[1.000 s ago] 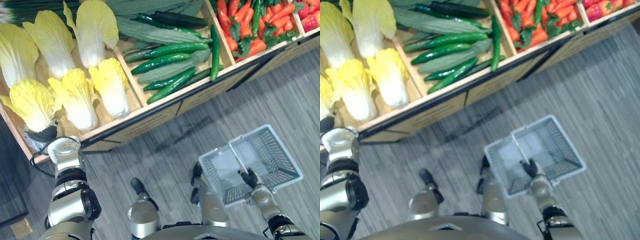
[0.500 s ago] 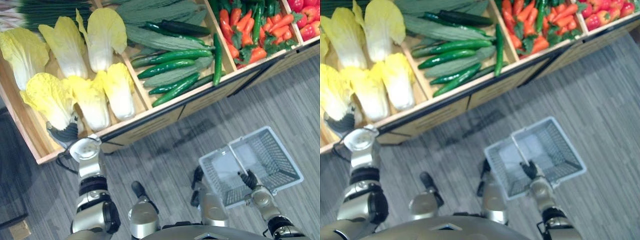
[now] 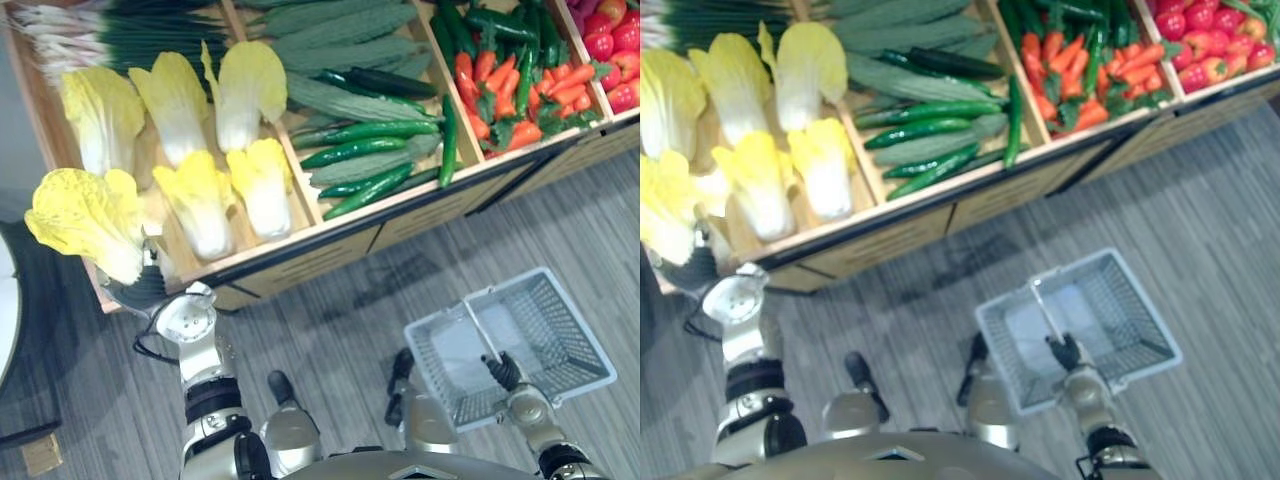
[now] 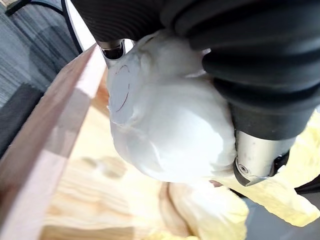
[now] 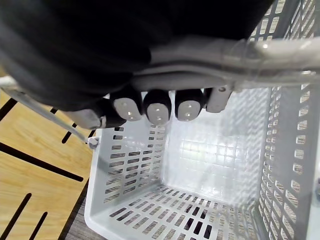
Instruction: Pick vegetable in the basket
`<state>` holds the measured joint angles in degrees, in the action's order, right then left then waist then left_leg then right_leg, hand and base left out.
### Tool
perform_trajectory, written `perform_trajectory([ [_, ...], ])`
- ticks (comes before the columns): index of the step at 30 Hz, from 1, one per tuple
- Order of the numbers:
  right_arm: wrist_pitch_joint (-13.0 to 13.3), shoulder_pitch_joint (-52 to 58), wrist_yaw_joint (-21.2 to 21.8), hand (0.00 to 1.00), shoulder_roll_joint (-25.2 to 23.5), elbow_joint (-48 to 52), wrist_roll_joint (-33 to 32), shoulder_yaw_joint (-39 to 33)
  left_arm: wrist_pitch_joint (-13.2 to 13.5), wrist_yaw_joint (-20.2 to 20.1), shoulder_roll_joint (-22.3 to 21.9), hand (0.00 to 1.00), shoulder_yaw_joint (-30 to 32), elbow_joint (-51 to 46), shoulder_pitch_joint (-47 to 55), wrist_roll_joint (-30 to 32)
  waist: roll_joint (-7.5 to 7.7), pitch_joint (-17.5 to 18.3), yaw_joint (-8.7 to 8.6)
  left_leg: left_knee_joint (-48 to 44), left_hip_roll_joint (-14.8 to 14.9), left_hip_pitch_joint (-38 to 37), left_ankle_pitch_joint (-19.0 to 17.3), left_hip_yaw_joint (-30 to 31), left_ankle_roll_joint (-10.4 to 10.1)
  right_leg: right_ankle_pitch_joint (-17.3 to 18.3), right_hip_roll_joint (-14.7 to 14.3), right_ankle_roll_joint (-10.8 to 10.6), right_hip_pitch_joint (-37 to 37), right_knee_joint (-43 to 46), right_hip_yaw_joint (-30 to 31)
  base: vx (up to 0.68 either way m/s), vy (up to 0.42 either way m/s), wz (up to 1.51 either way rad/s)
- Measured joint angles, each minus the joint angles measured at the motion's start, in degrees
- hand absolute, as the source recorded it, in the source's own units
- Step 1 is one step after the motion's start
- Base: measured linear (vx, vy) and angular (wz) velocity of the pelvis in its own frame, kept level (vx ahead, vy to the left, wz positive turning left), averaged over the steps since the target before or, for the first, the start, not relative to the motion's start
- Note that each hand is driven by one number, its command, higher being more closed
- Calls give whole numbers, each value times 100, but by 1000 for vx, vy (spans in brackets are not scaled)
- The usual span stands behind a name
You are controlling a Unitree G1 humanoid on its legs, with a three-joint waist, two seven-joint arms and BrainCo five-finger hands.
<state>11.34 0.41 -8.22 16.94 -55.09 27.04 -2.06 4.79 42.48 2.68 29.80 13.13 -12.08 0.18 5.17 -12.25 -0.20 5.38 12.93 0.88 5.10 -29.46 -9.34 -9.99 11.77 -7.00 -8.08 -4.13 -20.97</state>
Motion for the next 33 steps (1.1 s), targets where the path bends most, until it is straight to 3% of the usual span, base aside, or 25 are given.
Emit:
perform_trajectory([
  [8, -17, 124, 5, 100, -1, -36, 4, -3, -4, 171, -278, 100, 147, -1110, 310, 223, -52, 312, 49, 0, 0, -2, 8, 56, 9, 13, 9, -18, 52, -7, -55, 2, -7, 2],
  [14, -24, 58, 64, 100, 59, 25, 3, -197, -39, -20, -282, 100, -467, -2023, 579, 779, -58, 370, 67, 0, -1, -107, 18, 57, 21, 13, 11, -17, 158, -9, -55, 2, -12, 1],
  [18, -20, -139, 263, 100, 650, 360, 3, -126, 50, -449, -88, 100, -1205, -2450, 677, 1022, -90, 393, 39, 1, -13, -238, 0, -140, 0, -12, -1, -45, 137, -13, 150, -14, -15, -26],
  [20, -16, -340, 348, 100, 1111, 523, 4, 45, 151, -688, 66, 100, -1686, -2562, 895, 1130, -176, 442, 14, 1, -27, -399, -47, -349, -10, -25, -19, -61, 136, -13, 343, -3, -7, -47],
  [25, -11, -816, 385, 100, 1809, 984, 177, 506, 646, -1456, 428, 100, -2632, -2894, 1277, 1148, -403, 563, -65, 1, -32, -735, -169, -905, -80, -87, -127, -64, 62, -17, 874, 18, -8, -56],
  [29, 75, -1338, 525, 100, 2296, 1432, 225, 1060, 901, -2157, 776, 100, -3179, -2957, 1317, 848, -474, 584, -145, 0, -67, -1053, -273, -1470, -133, -168, -255, -54, -55, -22, 1424, -3, -12, -66],
  [33, 111, -1528, 629, 100, 2703, 1847, 296, 1415, 980, -2664, 974, 100, -3432, -2974, 1340, 384, -499, 577, -217, -86, -115, -1224, -410, -1776, -161, -210, -290, -76, -79, -32, 1728, -36, 10, -46],
])
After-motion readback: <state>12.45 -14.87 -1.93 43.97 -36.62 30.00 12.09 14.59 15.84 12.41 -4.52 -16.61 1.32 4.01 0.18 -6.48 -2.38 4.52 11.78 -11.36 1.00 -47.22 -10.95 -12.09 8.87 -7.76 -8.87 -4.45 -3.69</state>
